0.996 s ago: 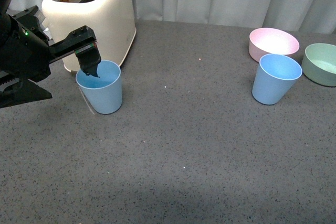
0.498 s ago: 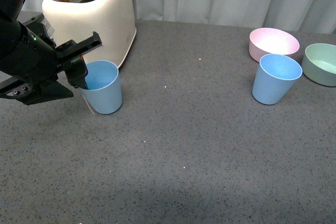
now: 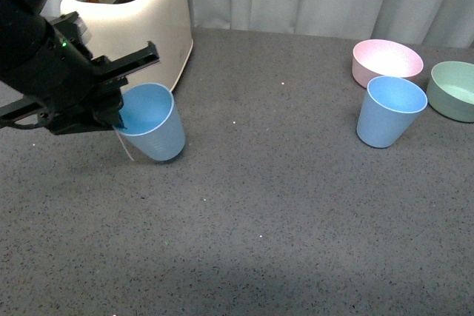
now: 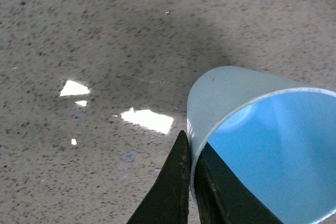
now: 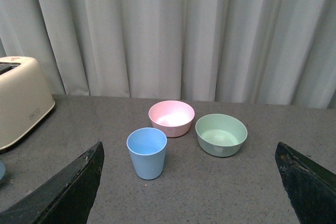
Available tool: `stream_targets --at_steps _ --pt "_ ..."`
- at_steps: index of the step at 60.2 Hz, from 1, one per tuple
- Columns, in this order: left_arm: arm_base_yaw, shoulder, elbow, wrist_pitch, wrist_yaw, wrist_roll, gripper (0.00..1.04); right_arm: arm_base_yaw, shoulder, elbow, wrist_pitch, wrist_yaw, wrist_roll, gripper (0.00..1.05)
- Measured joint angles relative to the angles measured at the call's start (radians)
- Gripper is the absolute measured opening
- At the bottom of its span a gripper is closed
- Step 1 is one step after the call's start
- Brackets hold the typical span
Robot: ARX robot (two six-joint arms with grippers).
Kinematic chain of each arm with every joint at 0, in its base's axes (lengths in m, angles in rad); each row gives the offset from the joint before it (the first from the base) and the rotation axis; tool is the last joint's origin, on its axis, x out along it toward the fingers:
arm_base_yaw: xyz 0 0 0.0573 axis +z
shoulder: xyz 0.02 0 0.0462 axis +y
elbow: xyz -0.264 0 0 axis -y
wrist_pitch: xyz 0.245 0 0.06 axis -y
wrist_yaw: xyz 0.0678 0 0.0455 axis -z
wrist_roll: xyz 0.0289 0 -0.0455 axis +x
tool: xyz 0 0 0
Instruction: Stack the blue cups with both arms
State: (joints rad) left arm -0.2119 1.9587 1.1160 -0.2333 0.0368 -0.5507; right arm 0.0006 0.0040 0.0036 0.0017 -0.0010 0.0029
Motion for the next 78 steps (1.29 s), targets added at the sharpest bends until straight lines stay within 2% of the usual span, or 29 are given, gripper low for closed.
stream_targets --at_steps 15,25,39,66,68,78 --pt "-0.15 0.089 0.163 -0.071 -0.014 0.009 0.04 0.0 0.0 0.0 0.0 0.0 0.0 0.95" --pt "-0.209 0.159 0.265 -0.116 -0.025 -0.005 0.04 0.0 0.0 0.0 0.0 0.0 0.0 0.95" --pt "-0.249 0.238 0.394 -0.17 -0.045 -0.012 0.04 0.0 0.0 0.0 0.0 0.0 0.0 0.95" --pt "-0.267 0.291 0.482 -0.245 -0.063 -0.006 0.04 0.0 0.0 0.0 0.0 0.0 0.0 0.95" --pt "-0.269 0.291 0.486 -0.248 -0.062 -0.006 0.05 0.0 0.0 0.0 0.0 0.0 0.0 0.95" --pt "-0.27 0.291 0.504 -0.251 -0.052 -0.005 0.32 0.0 0.0 0.0 0.0 0.0 0.0 0.95"
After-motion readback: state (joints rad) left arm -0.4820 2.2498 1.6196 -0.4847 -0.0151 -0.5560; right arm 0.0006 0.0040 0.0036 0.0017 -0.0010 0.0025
